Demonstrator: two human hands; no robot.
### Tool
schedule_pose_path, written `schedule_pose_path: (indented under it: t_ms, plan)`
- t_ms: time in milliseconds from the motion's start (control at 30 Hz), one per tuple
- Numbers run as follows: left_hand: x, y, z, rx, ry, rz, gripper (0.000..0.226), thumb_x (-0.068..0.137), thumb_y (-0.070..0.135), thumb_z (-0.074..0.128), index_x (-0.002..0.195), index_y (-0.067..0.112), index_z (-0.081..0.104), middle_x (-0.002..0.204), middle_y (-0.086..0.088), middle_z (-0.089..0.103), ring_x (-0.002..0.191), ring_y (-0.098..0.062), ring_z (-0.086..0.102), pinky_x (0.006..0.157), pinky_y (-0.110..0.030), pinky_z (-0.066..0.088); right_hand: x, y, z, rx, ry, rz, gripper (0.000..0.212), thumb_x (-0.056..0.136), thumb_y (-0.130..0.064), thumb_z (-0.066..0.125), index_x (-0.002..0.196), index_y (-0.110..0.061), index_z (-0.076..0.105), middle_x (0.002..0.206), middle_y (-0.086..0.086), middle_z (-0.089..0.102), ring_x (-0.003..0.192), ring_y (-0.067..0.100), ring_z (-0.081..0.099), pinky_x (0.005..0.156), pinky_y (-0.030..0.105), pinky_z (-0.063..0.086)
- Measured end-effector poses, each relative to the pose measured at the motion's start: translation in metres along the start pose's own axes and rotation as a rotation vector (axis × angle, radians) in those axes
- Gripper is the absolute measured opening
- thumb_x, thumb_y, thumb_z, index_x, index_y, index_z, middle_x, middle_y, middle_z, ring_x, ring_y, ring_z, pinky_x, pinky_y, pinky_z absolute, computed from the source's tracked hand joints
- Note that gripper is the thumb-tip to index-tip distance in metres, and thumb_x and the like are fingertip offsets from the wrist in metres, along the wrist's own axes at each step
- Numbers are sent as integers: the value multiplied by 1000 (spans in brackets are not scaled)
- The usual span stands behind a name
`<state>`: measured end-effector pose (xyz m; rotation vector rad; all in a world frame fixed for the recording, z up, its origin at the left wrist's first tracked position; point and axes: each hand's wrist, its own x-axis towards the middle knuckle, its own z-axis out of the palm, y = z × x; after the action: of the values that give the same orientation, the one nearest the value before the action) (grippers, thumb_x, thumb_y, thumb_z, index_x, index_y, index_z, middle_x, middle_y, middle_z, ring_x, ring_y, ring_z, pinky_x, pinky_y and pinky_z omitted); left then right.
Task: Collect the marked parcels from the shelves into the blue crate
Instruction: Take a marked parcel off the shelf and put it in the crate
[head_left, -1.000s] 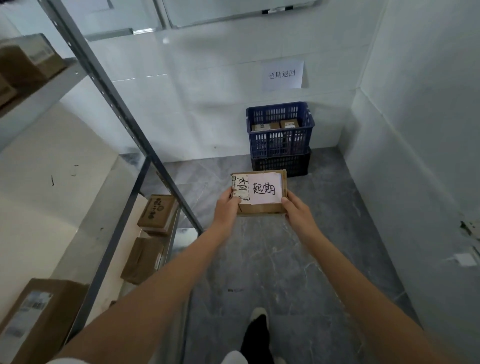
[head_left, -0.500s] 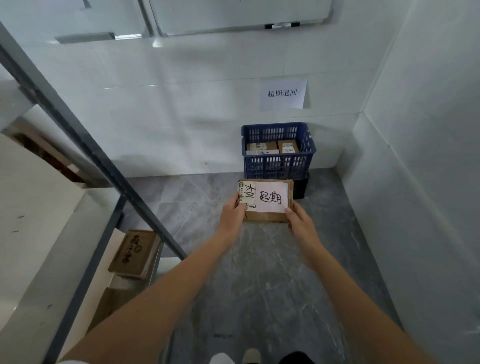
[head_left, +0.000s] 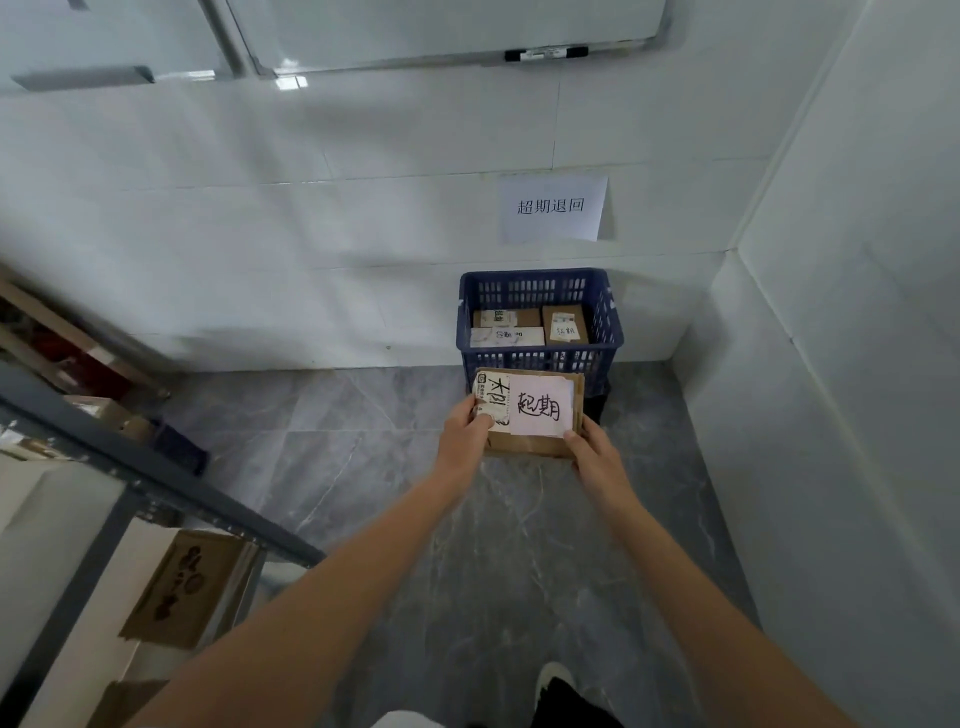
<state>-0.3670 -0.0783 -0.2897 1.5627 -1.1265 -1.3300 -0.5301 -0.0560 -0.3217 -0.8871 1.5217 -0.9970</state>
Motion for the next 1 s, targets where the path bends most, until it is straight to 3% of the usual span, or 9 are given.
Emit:
schedule_pose_path:
  t_ms: [100,233,433,500,600,667,833,967,1000]
  plan:
    - [35,8,20,-9,14,-21,41,96,4,39,132,16,55,118,3,63,95,-1,57,63,-4,46,43,-8,-15,-31,-24,9,45,100,-20,48,145,-20,41,125,-7,51,113,9,48,91,24,39]
    - [79,15,35,2,5,-64,42,96,4,40,135,13,53,126,-2,62,102,-9,57,65,-6,47,93,-15,-22,-38,-33,42,46,100,-19,49,145,-19,41,125,-7,50,111,8,47,77,14,40]
    - [173,30,43,46,14,-123,37,95,9,44,130,13,56,125,-4,63,113,-18,58,96,-33,49,188,-30,-11,-26,-38,74,43,99,-18,50,142,-21,46,120,-8,55,99,3,52,69,8,39]
    - [210,37,45,81,-9,-148,36,95,12,45,129,12,54,124,-5,63,114,-20,57,99,-38,48,220,-38,-7,-15,-24,83,43,99,-19,50,142,-21,46,116,-10,54,99,4,52,74,11,41]
    - [260,52,50,110,-74,-217,40,96,17,45,136,11,48,129,-6,60,117,-21,55,102,-38,46,263,-49,-4,48,3,145,44,99,-19,51,142,-22,46,124,-5,56,113,13,52,99,34,45]
    - [291,61,55,108,-107,-235,40,97,17,46,136,11,46,129,-6,60,117,-20,56,101,-36,47,288,-55,-5,85,10,162,44,98,-22,53,141,-26,47,130,-3,57,120,16,52,106,40,42]
    - [359,77,75,116,-130,-302,32,101,19,40,129,12,54,124,-5,63,112,-20,58,99,-36,49,347,-63,-10,132,76,223,42,96,-29,55,138,-34,50,127,-8,59,120,15,53,106,39,43]
    - [411,83,97,119,-161,-296,24,102,25,38,113,17,59,115,-1,64,100,-12,58,75,-21,46,402,-69,-16,127,115,254,43,97,-28,54,140,-31,48,130,-5,59,115,13,56,95,29,44]
    - [425,85,104,118,-163,-310,26,102,27,38,115,15,58,118,0,63,102,-13,58,81,-23,47,416,-70,-19,123,118,262,44,97,-29,53,141,-30,47,130,-5,59,115,13,56,94,28,43]
